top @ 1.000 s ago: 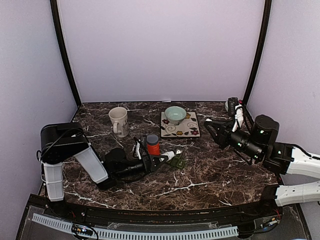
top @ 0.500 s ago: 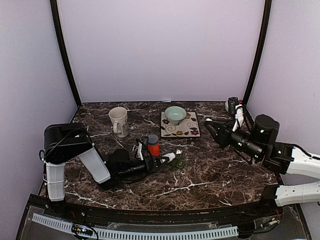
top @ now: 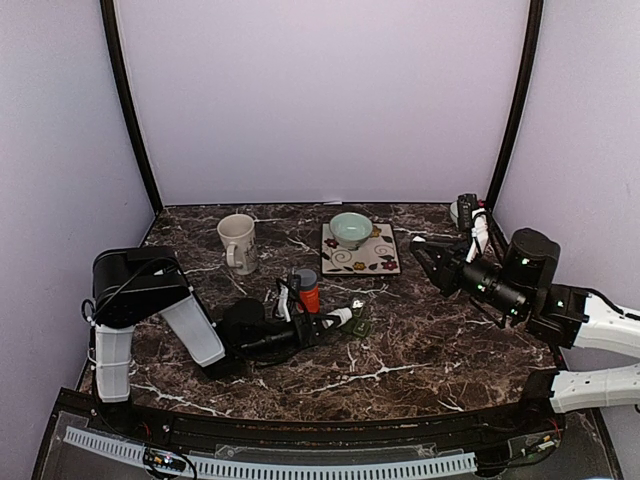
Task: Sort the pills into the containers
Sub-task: Pour the pill into the compartment of the pill container.
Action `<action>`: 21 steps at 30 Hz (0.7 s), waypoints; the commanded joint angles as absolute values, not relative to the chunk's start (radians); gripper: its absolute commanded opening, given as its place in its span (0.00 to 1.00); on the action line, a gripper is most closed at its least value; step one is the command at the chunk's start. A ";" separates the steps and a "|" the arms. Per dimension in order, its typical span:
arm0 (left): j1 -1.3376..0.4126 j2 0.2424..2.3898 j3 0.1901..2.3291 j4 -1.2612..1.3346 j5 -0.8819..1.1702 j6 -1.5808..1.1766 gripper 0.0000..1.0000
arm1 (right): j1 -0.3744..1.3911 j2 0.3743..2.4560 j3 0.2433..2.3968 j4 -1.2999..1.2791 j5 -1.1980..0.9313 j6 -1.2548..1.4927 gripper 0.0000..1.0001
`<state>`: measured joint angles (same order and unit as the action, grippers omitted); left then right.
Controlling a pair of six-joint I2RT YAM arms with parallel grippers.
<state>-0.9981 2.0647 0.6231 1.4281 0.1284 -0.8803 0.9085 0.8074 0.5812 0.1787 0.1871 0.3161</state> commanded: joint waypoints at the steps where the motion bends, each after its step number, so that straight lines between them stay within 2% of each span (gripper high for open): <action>1: -1.006 2.068 0.646 1.399 0.107 -0.883 0.00 | 0.897 0.794 0.565 0.200 0.175 0.315 0.00; 21: -1.008 2.068 0.679 1.304 0.077 -0.882 0.00 | 0.880 0.796 0.558 0.206 0.151 0.317 0.00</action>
<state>-0.9981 2.0682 0.6559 1.3281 0.0895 -0.8803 0.8909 0.8070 0.5690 0.1791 0.1642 0.3161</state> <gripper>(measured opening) 0.327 0.255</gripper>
